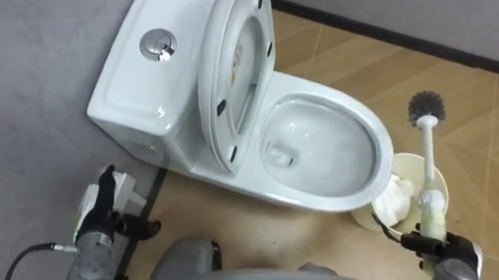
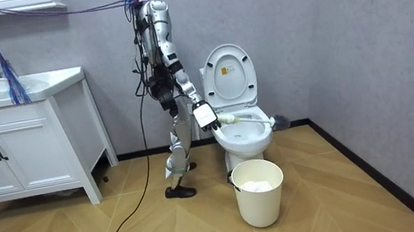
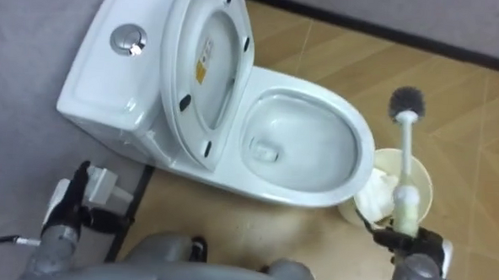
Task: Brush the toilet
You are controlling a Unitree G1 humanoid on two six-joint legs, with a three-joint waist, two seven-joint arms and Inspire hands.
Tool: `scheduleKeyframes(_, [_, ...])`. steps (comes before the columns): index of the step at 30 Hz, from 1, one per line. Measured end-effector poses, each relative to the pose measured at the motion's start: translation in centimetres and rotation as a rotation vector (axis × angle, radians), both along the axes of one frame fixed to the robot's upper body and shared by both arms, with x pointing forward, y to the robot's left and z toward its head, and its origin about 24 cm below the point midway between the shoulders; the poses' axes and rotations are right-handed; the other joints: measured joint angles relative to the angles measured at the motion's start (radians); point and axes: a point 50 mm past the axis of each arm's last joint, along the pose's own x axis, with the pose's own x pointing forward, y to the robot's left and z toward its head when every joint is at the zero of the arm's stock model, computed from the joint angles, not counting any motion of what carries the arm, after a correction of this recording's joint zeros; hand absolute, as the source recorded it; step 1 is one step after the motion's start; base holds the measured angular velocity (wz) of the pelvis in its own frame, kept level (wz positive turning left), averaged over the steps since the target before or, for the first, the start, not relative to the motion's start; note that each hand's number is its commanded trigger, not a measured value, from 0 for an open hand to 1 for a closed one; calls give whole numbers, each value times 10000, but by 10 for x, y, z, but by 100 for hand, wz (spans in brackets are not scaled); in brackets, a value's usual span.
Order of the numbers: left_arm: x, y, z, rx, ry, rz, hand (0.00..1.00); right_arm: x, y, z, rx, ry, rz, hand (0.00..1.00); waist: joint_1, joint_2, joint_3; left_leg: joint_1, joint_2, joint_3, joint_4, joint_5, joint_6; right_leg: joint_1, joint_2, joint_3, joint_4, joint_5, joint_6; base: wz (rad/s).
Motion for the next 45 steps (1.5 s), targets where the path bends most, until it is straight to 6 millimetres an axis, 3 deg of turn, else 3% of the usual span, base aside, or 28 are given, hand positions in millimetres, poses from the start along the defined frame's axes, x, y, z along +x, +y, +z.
scheduleKeyframes(7, [-9, 3, 12, 889, -814, 33, 0, 2, 12, -3, -670, 626, 2174, 100, 157, -45, 28, 625, -80, -220, -376, 23, -40, 879, 92, -301, -524, 184, 25, 9])
scheduleKeyframes(16, [-2, 2, 27, 2255, -1713, -428, 0, -6, 19, -7, -1438, 1526, 4430, 100, 562, -101, 69, 755, -168, -566, -343, 22, -40, 1224, 109, -664, -726, 216, 73, 11])
scheduleKeyframes(24, [28, -5, 61, 3285, -3687, -1063, 0, -19, 28, -15, -1284, 2485, 5891, 100, 584, -22, 58, 528, -196, -852, -306, 48, -83, 1238, 185, -939, -844, 230, 54, 11])
scheduleKeyframes(29, [52, -13, 75, 3284, -4825, -1304, 0, -30, 25, -18, -1594, 3448, 6797, 100, 544, 230, 93, 418, -211, -850, -259, 55, -87, 1082, 145, -982, -782, 229, 55, 0])
scheduleKeyframes(35, [85, -24, 93, 3536, -6100, -1741, 0, -27, 24, -18, -1857, 3824, 7536, 100, 502, 396, 82, 97, -211, -718, -302, 140, -87, 553, 78, -757, -605, 230, 55, -9])
scheduleKeyframes(41, [99, -36, 94, 3836, -6484, -2430, 0, -21, 19, -17, -2353, 4098, 7897, 100, 217, 414, 113, -307, -212, -710, -253, 153, -80, 183, 98, -704, -629, 236, 44, -1])
scheduleKeyframes(45, [106, -39, 97, 3930, -6771, -2693, 0, -10, 15, -13, -2801, 4135, 8307, 100, 258, 524, 145, -598, -203, -702, -232, 217, -63, -84, 89, -736, -599, 258, 15, 4])
